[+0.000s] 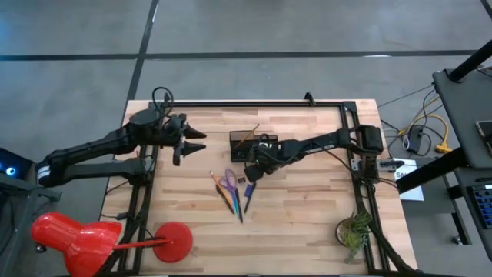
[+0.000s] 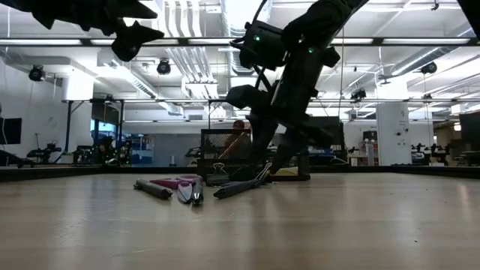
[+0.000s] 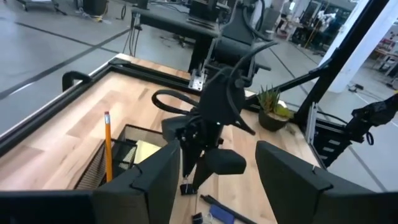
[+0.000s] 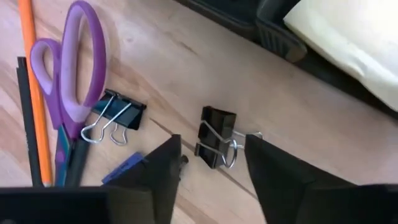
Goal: Pick and place office supplies into organizer
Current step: Put the middle right black binder clip into the black desk organizer
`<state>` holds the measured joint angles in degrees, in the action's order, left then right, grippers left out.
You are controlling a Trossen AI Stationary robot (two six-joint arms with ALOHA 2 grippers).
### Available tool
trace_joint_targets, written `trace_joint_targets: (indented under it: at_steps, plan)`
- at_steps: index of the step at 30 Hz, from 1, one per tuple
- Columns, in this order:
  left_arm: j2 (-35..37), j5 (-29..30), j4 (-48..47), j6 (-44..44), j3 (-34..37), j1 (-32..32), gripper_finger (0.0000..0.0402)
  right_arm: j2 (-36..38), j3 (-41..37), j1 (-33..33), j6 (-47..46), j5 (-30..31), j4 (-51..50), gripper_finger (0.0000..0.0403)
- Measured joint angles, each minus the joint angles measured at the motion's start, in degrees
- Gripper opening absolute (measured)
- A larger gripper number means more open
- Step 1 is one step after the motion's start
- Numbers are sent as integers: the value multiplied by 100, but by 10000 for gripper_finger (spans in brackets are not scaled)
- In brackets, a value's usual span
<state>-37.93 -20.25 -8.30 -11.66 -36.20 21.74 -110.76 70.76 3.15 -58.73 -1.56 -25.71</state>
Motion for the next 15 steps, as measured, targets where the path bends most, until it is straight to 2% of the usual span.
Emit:
trace_joint_targets:
  at_steps: [10,13,15]
  plan:
    - [-103,15,-48,22,2,0,196,23,1,-29,42,47,-113,21]
    - [-102,15,-48,61,0,0,196,109,184,-71,188,81,-209,10]
    - [-97,17,-77,185,0,0,196,231,377,-106,215,307,-352,8]
